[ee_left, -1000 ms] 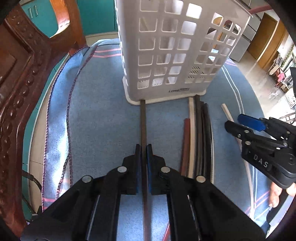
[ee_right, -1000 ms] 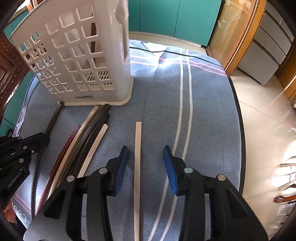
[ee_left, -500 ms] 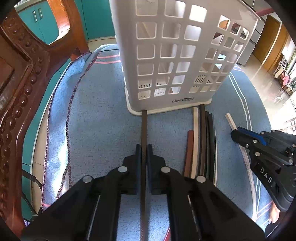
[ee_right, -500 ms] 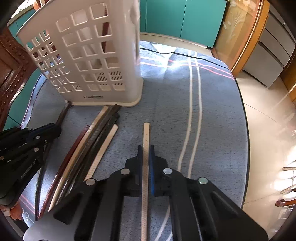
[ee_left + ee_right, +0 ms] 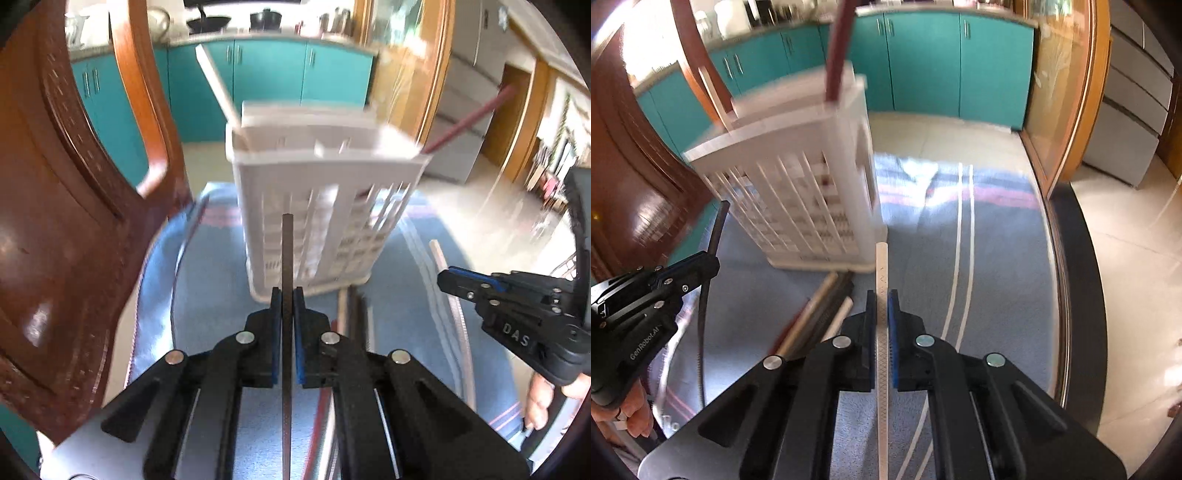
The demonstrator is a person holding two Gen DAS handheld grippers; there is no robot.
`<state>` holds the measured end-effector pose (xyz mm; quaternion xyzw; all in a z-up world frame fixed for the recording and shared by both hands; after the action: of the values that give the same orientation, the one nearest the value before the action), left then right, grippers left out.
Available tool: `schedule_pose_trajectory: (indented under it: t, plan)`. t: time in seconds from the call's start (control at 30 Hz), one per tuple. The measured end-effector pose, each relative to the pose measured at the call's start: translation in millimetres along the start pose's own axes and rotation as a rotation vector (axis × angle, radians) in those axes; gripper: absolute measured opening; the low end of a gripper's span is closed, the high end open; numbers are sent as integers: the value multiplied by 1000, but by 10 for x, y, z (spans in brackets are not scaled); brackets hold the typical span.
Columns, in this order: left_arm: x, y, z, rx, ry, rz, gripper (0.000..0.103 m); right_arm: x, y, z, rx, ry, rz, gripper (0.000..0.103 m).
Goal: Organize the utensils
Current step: 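Carry both chopsticks over the white holder and lower them in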
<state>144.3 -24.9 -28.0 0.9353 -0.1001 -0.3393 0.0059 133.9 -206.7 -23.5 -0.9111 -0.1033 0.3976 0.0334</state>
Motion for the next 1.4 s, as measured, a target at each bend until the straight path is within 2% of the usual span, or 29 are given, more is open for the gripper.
schedule_pose_trajectory:
  t: [0.1,0.3,0.43,0.57,0.63,0.77,0.93,1.03,1.13,1.23,1.3,1.4]
  plan:
    - [-135,6,-43,-2,36,6,7,-152,45,-50,12,47,-24,7]
    - [-281,-53,-7,6,52,12,7,-258,40,-40,11,70,-44,7]
    - [-302,-41,-22,9,72,22,7,-330,72,-93,41,91,-96,7]
    - [-599,-101,-104,-8,118,54,7,-574,90,-211,63,149,-164,7]
    - [-790,-132,-178,-29,166,74,7,-756,97,-273,69,189,-200,7]
    - [-1356,-220,-290,-76,379,108,7,-1155,155,-399,111,280,-283,7]
    - [-1937,-342,-471,-166,573,137,7,-1669,236,-661,186,443,-347,7]
    - [-2221,-436,-645,-239,694,125,7,-1913,217,-862,209,544,-314,7]
    - [-2275,-566,-805,-342,762,97,7,-2028,163,-1080,234,632,-290,7]
    - [-2031,-643,-907,-405,776,42,7,-2023,89,-1256,255,727,-229,7]
    - [-1759,-674,-878,-425,755,10,7,-1891,34,-1309,253,762,-143,7]
    - [-1426,-689,-848,-433,701,-2,7,-1548,0,-1329,248,739,-69,7]
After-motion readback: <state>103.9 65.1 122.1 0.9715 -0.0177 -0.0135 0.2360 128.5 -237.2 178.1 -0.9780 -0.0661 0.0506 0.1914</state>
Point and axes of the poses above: each gripper's, at about its wrist camera, not at the fingertips, and x roughly the way its jaws point, y to its right, z to its underside, the point moved 2 cm from there along x, roughly the way its jaws point, and after that the axes turned 4 degrees about y, right-handed, at the moved point
